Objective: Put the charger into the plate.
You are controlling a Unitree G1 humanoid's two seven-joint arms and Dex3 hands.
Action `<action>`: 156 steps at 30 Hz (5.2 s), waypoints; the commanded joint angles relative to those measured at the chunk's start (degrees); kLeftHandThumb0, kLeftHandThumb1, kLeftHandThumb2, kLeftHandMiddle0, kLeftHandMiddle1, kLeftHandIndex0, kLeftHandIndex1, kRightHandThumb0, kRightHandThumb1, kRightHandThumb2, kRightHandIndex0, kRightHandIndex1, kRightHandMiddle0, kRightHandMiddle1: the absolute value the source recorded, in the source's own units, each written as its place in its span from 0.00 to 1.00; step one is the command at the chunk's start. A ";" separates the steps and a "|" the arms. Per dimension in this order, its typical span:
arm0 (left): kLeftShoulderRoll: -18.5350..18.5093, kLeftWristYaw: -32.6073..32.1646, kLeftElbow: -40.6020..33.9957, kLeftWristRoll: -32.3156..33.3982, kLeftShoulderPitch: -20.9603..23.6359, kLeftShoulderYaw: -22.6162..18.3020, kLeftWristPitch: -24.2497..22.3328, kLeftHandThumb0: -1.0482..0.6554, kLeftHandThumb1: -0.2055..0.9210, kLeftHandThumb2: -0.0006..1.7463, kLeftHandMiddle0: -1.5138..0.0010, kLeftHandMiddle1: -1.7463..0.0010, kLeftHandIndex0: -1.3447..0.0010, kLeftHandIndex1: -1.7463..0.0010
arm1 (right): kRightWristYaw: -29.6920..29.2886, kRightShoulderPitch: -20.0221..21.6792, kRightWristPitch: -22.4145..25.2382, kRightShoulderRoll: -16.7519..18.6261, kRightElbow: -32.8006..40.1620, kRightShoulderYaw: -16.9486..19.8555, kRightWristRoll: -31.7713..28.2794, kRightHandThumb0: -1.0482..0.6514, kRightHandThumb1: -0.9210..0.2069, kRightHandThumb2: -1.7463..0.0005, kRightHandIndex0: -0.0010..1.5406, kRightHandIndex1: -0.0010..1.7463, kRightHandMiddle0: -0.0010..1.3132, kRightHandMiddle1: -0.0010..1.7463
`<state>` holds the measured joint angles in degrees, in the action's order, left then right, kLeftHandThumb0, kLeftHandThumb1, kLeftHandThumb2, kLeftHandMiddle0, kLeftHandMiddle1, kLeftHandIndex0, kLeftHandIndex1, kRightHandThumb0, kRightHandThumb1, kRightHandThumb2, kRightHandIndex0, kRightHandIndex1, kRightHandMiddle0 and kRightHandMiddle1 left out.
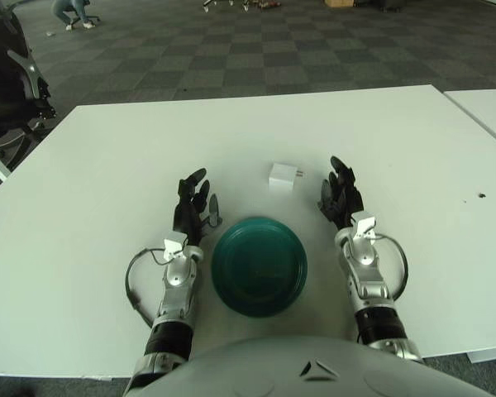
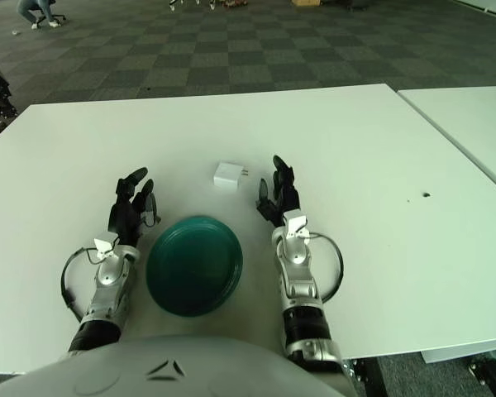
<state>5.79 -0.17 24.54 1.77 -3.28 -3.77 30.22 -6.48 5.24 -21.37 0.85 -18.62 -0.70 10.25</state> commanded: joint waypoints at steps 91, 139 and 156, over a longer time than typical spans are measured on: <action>1.38 -1.02 18.02 -2.13 2.36 -2.31 4.05 0.22 1.00 0.50 0.69 0.98 1.00 0.49 | -6.97 45.56 25.48 1.19 -59.76 -36.80 39.54 0.11 0.00 0.57 0.07 0.00 0.00 0.20; 4.14 -0.93 12.82 1.02 0.19 -0.70 -1.80 0.22 1.00 0.47 0.73 0.99 1.00 0.53 | 0.43 24.31 29.97 0.98 -63.24 -42.49 43.39 0.09 0.00 0.59 0.15 0.02 0.00 0.16; 3.53 0.92 16.61 2.79 0.21 -2.29 0.62 0.23 1.00 0.48 0.74 1.00 1.00 0.52 | 0.54 23.28 31.01 2.41 -63.19 -42.72 43.38 0.09 0.00 0.57 0.09 0.00 0.00 0.08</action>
<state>6.71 0.37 32.57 1.77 3.93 -4.95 32.11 -14.99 50.39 9.53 2.58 -73.04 -40.19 52.55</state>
